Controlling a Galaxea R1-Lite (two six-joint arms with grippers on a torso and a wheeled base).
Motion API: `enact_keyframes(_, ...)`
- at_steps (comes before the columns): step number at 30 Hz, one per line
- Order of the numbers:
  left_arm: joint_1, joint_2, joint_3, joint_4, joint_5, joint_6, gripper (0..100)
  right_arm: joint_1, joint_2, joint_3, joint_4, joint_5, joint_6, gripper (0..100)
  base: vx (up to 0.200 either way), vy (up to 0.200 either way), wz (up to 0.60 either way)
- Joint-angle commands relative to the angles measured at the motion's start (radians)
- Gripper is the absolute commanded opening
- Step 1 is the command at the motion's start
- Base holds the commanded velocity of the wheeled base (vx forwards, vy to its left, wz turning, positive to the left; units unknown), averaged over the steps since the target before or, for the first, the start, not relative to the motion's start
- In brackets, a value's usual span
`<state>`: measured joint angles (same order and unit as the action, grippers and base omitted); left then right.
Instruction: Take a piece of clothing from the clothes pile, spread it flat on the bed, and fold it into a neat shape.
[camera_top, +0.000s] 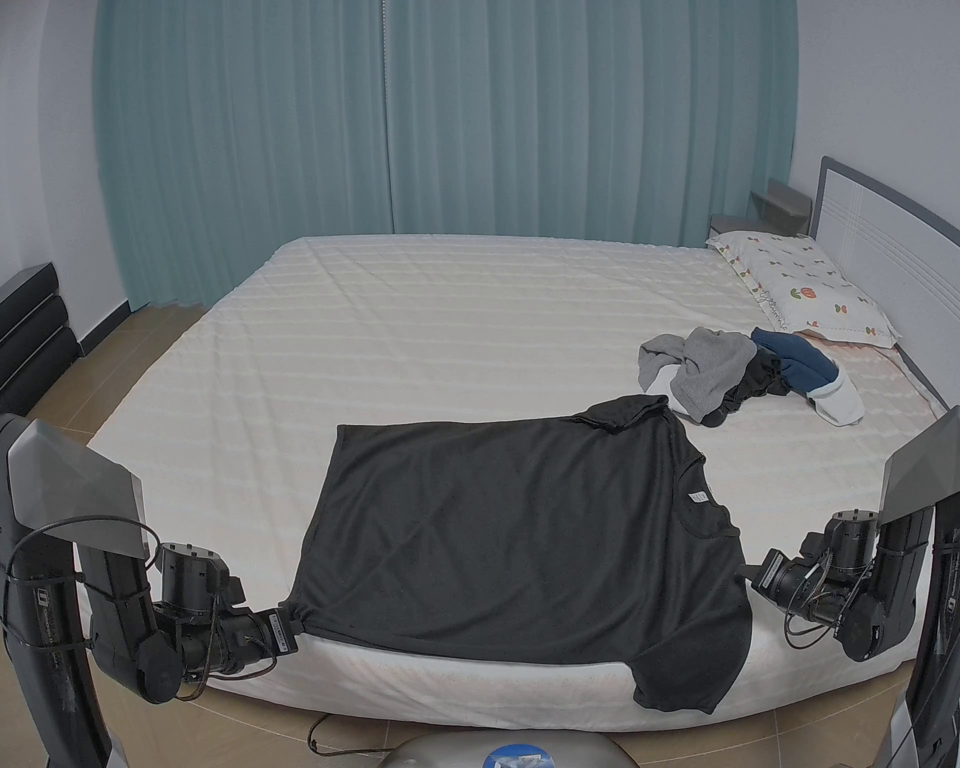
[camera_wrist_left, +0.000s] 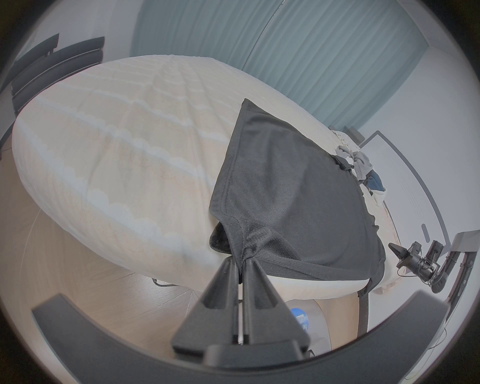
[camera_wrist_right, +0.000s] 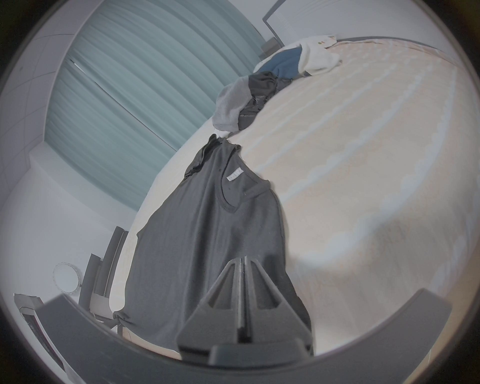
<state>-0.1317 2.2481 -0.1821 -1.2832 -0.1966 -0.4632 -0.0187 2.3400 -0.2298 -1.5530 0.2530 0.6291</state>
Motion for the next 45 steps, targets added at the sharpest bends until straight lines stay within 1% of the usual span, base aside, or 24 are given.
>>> enact_keyframes(1,-0.002,0.004,-0.005,-0.001,0.0,-0.002,0,0.008,0.009,-0.008,-0.006,0.005,-0.002,0,0.0,0.0,0.0)
enact_keyframes(3,-0.003,0.005,-0.005,0.001,0.002,-0.002,0,0.008,0.015,0.001,-0.006,0.008,-0.002,0,0.0,0.0,0.0)
enact_keyframes(4,-0.003,0.005,-0.003,-0.001,0.002,-0.002,0,0.006,0.015,0.007,-0.006,0.009,-0.003,100,0.0,0.0,0.0)
enact_keyframes(8,-0.005,0.005,-0.002,-0.001,0.0,-0.002,0,0.006,0.002,0.032,-0.006,0.008,-0.005,100,0.0,0.0,0.0)
enact_keyframes(14,-0.006,0.005,0.001,-0.001,0.0,-0.002,0,-0.003,0.013,0.055,-0.006,0.008,-0.04,100,0.0,0.0,0.0)
enact_keyframes(17,-0.006,0.005,0.001,-0.001,0.0,-0.002,0,-0.004,0.013,0.056,-0.006,0.008,-0.04,100,0.0,0.0,0.0)
enact_keyframes(21,-0.005,0.005,0.0,-0.001,0.0,-0.002,0,0.01,0.045,0.046,-0.004,0.009,-0.042,100,0.0,0.0,0.0)
enact_keyframes(22,-0.005,0.005,0.0,-0.001,0.0,-0.002,0,0.022,0.062,0.04,-0.004,0.009,-0.048,0,0.0,0.0,0.0)
enact_keyframes(26,-0.005,0.005,0.003,-0.001,0.002,-0.002,0,0.034,0.119,-0.019,-0.006,0.0,-0.063,0,0.0,0.0,0.0)
enact_keyframes(33,-0.006,0.007,0.006,0.001,0.002,-0.002,0,0.02,0.104,-0.108,-0.006,-0.001,-0.063,0,0.0,0.0,0.0)
enact_keyframes(42,-0.009,0.008,0.007,0.001,0.002,0.0,0,0.026,0.11,-0.151,0.014,-0.001,-0.065,0,0.0,0.0,0.0)
enact_keyframes(43,-0.009,0.008,0.007,0.001,0.002,0.0,0,0.023,0.111,-0.152,0.013,-0.001,-0.065,100,0.0,0.0,0.0)
enact_keyframes(45,-0.009,0.008,0.007,0.001,0.002,0.0,0,0.023,0.114,-0.151,0.01,-0.001,-0.065,100,0.0,0.0,0.0)
